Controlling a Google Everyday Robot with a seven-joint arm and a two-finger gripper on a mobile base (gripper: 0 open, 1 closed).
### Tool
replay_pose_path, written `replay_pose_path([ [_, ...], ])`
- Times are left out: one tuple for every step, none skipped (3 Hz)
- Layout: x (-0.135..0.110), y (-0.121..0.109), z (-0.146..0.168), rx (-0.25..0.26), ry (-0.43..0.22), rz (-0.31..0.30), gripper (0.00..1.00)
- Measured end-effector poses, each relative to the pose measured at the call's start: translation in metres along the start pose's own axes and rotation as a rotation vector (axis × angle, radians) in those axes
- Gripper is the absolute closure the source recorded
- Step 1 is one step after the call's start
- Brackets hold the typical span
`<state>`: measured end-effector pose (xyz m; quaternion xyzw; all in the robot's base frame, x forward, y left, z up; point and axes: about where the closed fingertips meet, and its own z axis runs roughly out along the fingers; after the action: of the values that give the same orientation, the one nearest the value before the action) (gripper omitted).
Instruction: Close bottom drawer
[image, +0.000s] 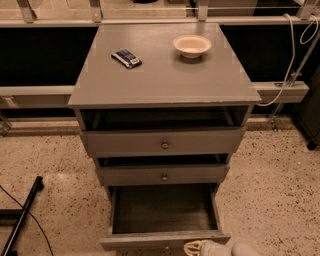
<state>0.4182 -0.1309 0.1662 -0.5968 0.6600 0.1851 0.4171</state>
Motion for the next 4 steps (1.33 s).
replay_pose_path([
  [-0.006, -0.032, 0.017, 0.03, -0.033, -0.006, 1.0],
  [-0.006, -0.03, 0.016, 0.03, -0.033, -0.006, 1.0],
  [-0.014, -0.063, 0.035, 0.053, -0.057, -0.005, 1.0],
  [-0.014, -0.063, 0.035, 0.058, -0.052, -0.007, 1.0],
])
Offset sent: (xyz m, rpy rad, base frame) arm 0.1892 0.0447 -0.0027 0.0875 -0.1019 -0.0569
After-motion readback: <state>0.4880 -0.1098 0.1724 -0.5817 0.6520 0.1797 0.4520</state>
